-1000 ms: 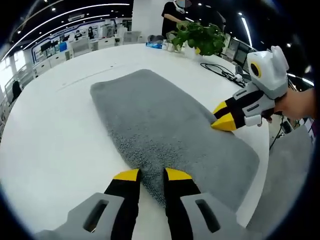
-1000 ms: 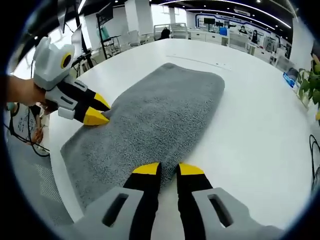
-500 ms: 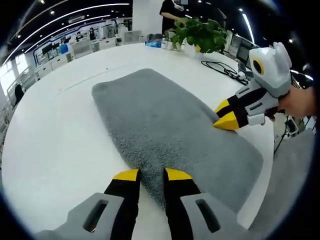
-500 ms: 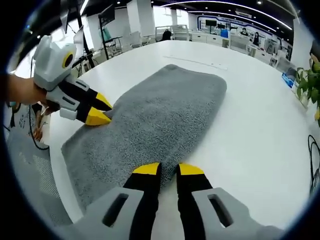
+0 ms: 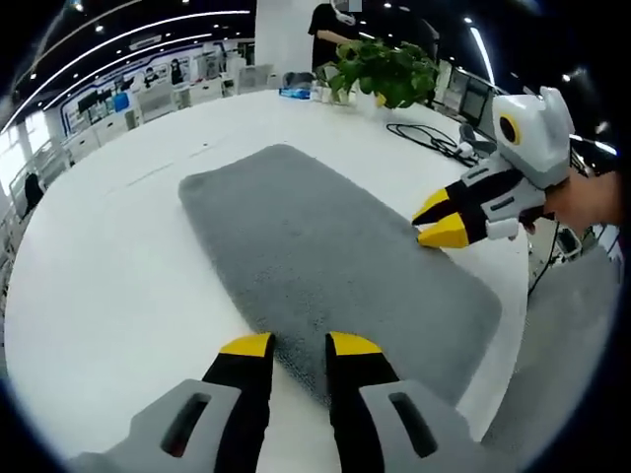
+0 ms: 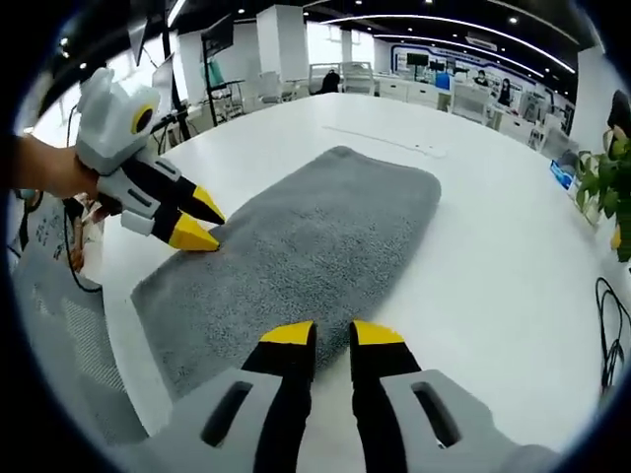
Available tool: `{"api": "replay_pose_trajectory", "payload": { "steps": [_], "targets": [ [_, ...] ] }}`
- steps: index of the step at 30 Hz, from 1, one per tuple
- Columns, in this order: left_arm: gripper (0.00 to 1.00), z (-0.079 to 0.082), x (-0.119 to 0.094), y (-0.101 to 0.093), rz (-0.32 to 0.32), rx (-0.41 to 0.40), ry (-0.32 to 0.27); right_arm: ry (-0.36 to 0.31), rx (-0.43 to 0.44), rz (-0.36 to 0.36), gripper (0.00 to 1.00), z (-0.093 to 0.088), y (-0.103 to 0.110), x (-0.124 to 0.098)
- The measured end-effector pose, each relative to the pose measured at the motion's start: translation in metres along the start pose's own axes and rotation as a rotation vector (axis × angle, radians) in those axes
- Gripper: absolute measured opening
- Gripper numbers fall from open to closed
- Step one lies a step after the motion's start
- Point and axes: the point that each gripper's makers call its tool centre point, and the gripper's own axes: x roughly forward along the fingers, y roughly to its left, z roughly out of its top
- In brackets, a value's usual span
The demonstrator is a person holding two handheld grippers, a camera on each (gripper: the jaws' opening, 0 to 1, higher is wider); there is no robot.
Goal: Fold the towel on the table until its edges align and the towel forms a compact rectangular stack.
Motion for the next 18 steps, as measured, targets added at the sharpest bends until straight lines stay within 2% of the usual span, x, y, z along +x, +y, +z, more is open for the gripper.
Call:
{"api": "replay_pose_trajectory", "payload": {
  "steps": [2,6,9,14,18],
  "targets": [
    [0.25,-0.001,-0.001,-0.005,-0.006,0.019,-0.003,0.019,-0.049,0.016,0.09,-0.005,0.004,-0.002],
    [0.25,-0.006,-0.005,-0.012,-0.004,0.017,0.002,0.016,-0.045,0.042,0.10,-0.012,0.013,-0.009],
    [0.25,-0.013,-0.007,-0.018,0.001,0.086,0.022,0.044,-0.132,0.063,0.08,-0.025,0.021,-0.014],
    [0.24,-0.014,-0.012,-0.020,0.016,0.097,0.023,0.061,-0.158,0.079,0.07,-0.037,0.025,-0.018],
    [0.24,-0.016,-0.015,-0.027,0.016,0.162,0.035,0.085,-0.213,0.094,0.03,-0.045,0.027,-0.019]
  ]
}}
